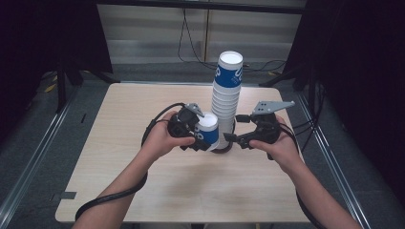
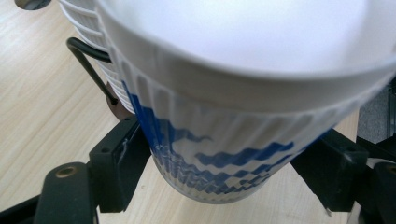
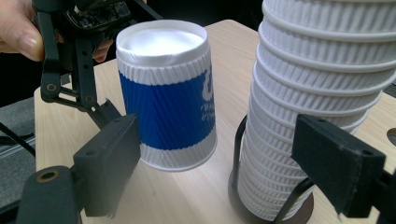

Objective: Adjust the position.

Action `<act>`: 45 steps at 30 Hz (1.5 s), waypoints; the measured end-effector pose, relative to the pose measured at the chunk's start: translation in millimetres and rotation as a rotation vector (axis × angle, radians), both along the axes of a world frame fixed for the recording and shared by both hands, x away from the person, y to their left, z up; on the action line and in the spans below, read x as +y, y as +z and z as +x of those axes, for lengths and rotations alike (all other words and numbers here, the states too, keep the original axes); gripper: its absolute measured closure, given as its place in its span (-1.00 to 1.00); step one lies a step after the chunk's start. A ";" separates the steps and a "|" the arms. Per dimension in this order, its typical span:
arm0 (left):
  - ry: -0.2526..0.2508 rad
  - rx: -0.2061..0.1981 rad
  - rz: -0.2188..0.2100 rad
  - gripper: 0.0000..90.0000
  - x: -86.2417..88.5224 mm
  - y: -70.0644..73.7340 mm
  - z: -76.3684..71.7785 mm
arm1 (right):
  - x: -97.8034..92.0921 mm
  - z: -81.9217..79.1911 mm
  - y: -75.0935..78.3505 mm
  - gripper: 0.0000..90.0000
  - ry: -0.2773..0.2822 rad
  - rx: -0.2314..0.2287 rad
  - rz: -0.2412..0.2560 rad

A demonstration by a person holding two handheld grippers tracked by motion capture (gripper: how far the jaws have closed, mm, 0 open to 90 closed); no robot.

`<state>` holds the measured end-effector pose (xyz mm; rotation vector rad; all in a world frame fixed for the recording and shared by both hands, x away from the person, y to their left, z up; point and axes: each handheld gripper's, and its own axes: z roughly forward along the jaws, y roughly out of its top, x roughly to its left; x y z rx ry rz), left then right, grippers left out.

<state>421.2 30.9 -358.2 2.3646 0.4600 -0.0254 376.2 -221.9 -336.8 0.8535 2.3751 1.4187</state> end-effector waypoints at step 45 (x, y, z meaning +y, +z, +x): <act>-0.101 0.032 0.034 -0.50 -24.7 -31.2 -20.7 | 26.3 -4.7 -25.3 -0.64 0.094 0.061 -0.027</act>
